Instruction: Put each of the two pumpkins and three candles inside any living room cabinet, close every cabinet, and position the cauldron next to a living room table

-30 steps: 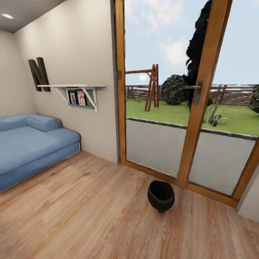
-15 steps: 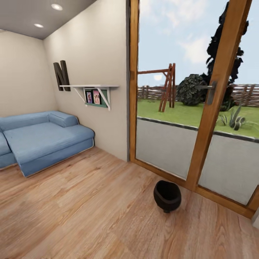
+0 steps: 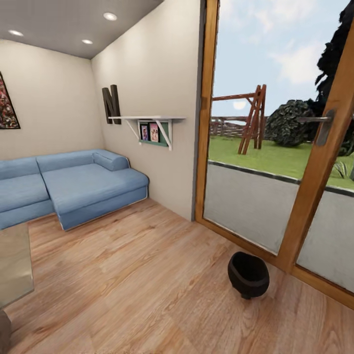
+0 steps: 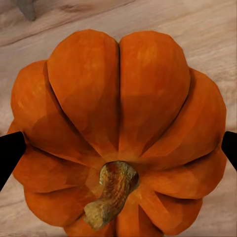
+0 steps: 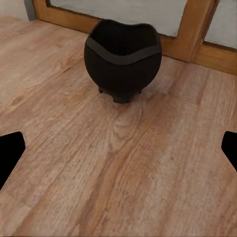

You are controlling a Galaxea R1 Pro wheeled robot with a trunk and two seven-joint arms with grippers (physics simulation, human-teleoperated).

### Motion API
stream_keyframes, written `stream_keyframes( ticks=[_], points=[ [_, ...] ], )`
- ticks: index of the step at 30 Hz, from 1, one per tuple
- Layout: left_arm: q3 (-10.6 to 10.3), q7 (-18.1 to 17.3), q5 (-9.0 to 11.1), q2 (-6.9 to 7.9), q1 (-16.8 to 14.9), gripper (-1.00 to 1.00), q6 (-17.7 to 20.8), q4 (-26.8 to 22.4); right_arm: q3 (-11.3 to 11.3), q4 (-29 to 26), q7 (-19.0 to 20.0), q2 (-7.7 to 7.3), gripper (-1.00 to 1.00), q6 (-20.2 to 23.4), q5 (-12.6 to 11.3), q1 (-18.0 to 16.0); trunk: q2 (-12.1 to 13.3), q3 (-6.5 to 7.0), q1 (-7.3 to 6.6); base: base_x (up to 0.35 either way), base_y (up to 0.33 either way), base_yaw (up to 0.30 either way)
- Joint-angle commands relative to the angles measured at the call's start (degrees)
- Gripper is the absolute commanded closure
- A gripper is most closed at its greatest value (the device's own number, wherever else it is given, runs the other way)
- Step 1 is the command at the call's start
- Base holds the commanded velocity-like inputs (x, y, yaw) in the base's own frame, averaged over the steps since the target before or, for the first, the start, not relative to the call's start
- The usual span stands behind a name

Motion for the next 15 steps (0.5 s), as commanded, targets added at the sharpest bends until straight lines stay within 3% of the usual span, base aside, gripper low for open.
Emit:
stream_keyframes(
  ticks=[1,6,9,12,15],
  points=[
    [-0.42,0.29,0.18,-0.04,-0.04,1.0,-0.05,0.02,-0.2,0.0,0.16,0.01,-1.0,0.07,-0.12,-0.02,-0.03,-0.06,-0.01,0.0,0.0,0.275],
    [-0.42,0.08,0.18,-0.1,-0.04,1.0,0.1,0.02,-0.2,-0.02,0.16,-0.03,-1.0,2.82,-0.11,-0.02,-0.03,-0.06,-0.01,0.0,0.0,0.275],
    [-0.33,-4.48,0.21,0.08,-0.04,1.0,1.08,0.02,-0.23,-0.13,0.16,-0.1,-1.0,3.65,-0.11,-0.02,-0.03,-0.06,-0.01,0.0,0.0,0.2],
    [-0.14,-12.0,0.44,0.58,-0.04,1.0,7.46,0.02,-0.25,-0.17,0.16,-0.11,-1.0,3.74,-0.13,-0.02,-0.03,-0.06,-0.01,0.0,0.0,0.062],
    [-0.06,-14.26,0.5,1.05,-0.04,1.0,9.74,0.02,-0.27,-0.23,0.16,-0.12,-1.0,3.75,-0.18,-0.02,-0.03,-0.06,-0.01,0.0,0.0,0.015]
  ],
)
